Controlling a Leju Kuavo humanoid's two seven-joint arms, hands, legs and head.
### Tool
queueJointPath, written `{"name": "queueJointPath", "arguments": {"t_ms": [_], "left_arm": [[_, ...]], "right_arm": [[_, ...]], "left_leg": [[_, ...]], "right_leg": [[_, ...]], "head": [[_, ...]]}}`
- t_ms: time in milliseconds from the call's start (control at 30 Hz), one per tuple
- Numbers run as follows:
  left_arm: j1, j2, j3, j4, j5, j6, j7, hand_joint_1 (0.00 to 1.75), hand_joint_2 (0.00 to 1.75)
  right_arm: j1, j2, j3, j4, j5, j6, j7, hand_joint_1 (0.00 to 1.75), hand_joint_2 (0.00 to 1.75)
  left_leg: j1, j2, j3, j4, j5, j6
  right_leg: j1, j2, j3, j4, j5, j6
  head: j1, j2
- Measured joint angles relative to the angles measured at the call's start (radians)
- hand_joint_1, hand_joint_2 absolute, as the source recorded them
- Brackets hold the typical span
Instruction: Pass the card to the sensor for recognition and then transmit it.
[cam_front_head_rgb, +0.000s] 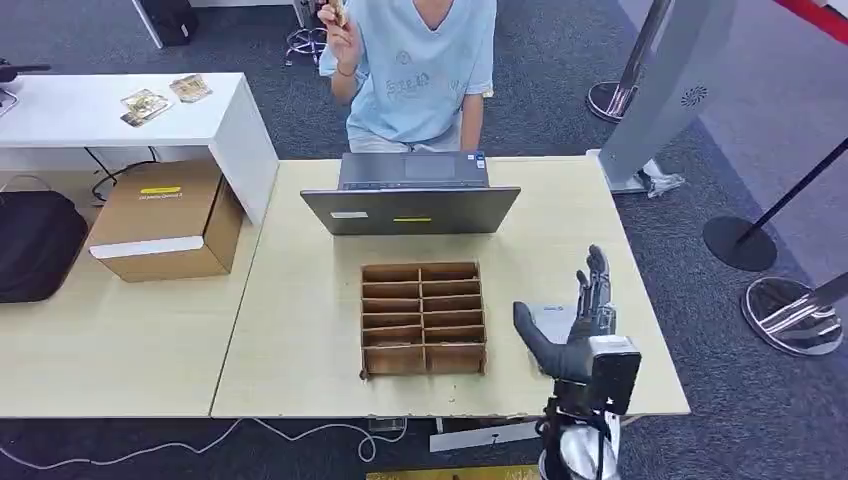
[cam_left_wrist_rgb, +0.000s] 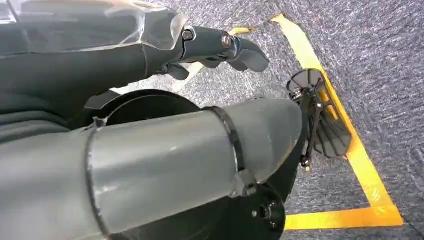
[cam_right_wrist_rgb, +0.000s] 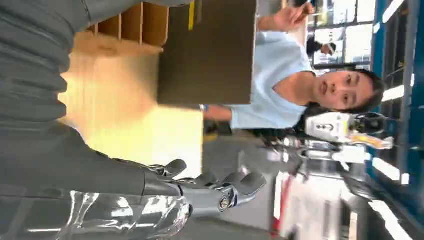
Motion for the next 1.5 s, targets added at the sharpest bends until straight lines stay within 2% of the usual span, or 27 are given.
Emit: {"name": "queueJointPath", "arguments": {"t_ms": [133, 200, 800, 867, 967, 1033, 1100, 1200, 1267, 1300, 1400, 1500], "left_arm": [[0.001, -0.004, 0.000, 0.000, -0.008, -0.018, -0.004, 0.00, 0.00], [0.001, -0.004, 0.000, 0.000, -0.011, -0.024, -0.005, 0.00, 0.00], [0.002, -0.004, 0.000, 0.000, -0.013, -0.032, -0.005, 0.00, 0.00], [0.002, -0.004, 0.000, 0.000, -0.021, -0.034, -0.005, 0.00, 0.00], [0.002, -0.002, 0.000, 0.000, -0.039, -0.035, -0.005, 0.00, 0.00], [0.001, 0.000, 0.000, 0.000, -0.048, -0.035, -0.005, 0.00, 0.00], [0.002, 0.003, 0.000, 0.000, -0.058, -0.031, -0.005, 0.00, 0.00], [0.000, 0.007, 0.000, 0.000, -0.064, -0.014, -0.005, 0.00, 0.00], [-0.001, 0.010, 0.000, 0.000, -0.064, -0.008, -0.005, 0.00, 0.00], [-0.003, 0.013, 0.000, 0.000, -0.064, -0.004, -0.002, 0.00, 0.00], [-0.012, 0.018, 0.000, 0.000, -0.060, 0.005, 0.002, 0.00, 0.00], [-0.013, 0.023, 0.000, 0.000, -0.054, 0.010, 0.001, 0.00, 0.00]], "right_arm": [[-0.010, 0.001, 0.050, -0.008, 0.423, -0.149, 0.068, 0.00, 1.75], [-0.019, 0.002, 0.073, -0.008, 0.556, -0.190, 0.087, 0.00, 1.75], [-0.032, 0.004, 0.114, -0.003, 0.577, -0.203, 0.100, 0.00, 1.75], [-0.035, 0.004, 0.114, -0.001, 0.691, -0.243, 0.124, 0.00, 1.75], [-0.069, 0.011, 0.121, 0.012, 1.046, -0.289, 0.212, 0.00, 1.75], [-0.120, 0.019, 0.130, 0.044, 1.221, -0.289, 0.289, 0.00, 1.75], [-0.198, 0.019, 0.150, 0.105, 1.297, -0.289, 0.364, 0.00, 1.75], [-0.330, 0.021, 0.194, 0.209, 1.322, -0.287, 0.443, 0.00, 1.75], [-0.447, 0.021, 0.234, 0.296, 1.325, -0.237, 0.519, 0.00, 1.75], [-0.534, 0.021, 0.262, 0.378, 1.324, -0.188, 0.557, 0.00, 1.75], [-0.705, 0.025, 0.272, 0.535, 1.324, -0.164, 0.567, 0.00, 1.75], [-0.794, 0.029, 0.276, 0.630, 1.324, -0.163, 0.577, 0.00, 1.75]], "left_leg": [[0.000, 0.000, 0.000, 0.000, 0.000, 0.000], [0.000, 0.000, 0.000, 0.000, 0.000, 0.000], [0.000, 0.000, 0.000, 0.000, 0.000, 0.000], [0.000, 0.000, 0.000, 0.000, 0.000, 0.000], [0.000, 0.002, 0.000, 0.000, 0.000, 0.000], [0.000, 0.002, 0.000, 0.000, 0.001, -0.001], [0.000, 0.002, 0.000, 0.000, 0.002, -0.002], [0.000, 0.003, -0.001, 0.000, 0.004, -0.002], [0.000, 0.003, -0.001, 0.000, 0.006, -0.002], [0.000, 0.004, -0.001, 0.000, 0.008, -0.002], [0.000, 0.000, -0.003, 0.000, 0.011, -0.001], [0.000, 0.000, -0.003, 0.000, 0.011, -0.002]], "right_leg": [[0.000, 0.000, 0.000, 0.000, 0.000, 0.000], [0.000, 0.000, 0.000, 0.000, 0.000, 0.000], [0.000, 0.000, 0.000, 0.000, 0.000, 0.000], [0.000, 0.000, 0.000, 0.000, 0.000, 0.000], [0.000, 0.002, 0.000, 0.000, 0.001, -0.001], [0.000, 0.002, 0.000, 0.001, 0.001, -0.002], [0.000, 0.002, 0.000, 0.001, 0.002, -0.002], [0.000, 0.002, 0.000, 0.001, 0.004, -0.001], [0.000, 0.003, -0.002, 0.001, 0.007, -0.003], [0.000, 0.004, -0.004, 0.001, 0.008, -0.002], [0.000, 0.000, -0.004, 0.001, 0.009, -0.002], [0.000, 0.001, -0.004, 0.001, 0.010, -0.002]], "head": [[0.000, 0.000], [0.000, 0.000], [0.000, 0.000], [0.000, 0.000], [0.000, 0.000], [0.000, 0.000], [0.000, 0.000], [0.000, 0.000], [0.000, 0.000], [0.000, 0.000], [0.000, 0.000], [0.000, 0.000]]}}
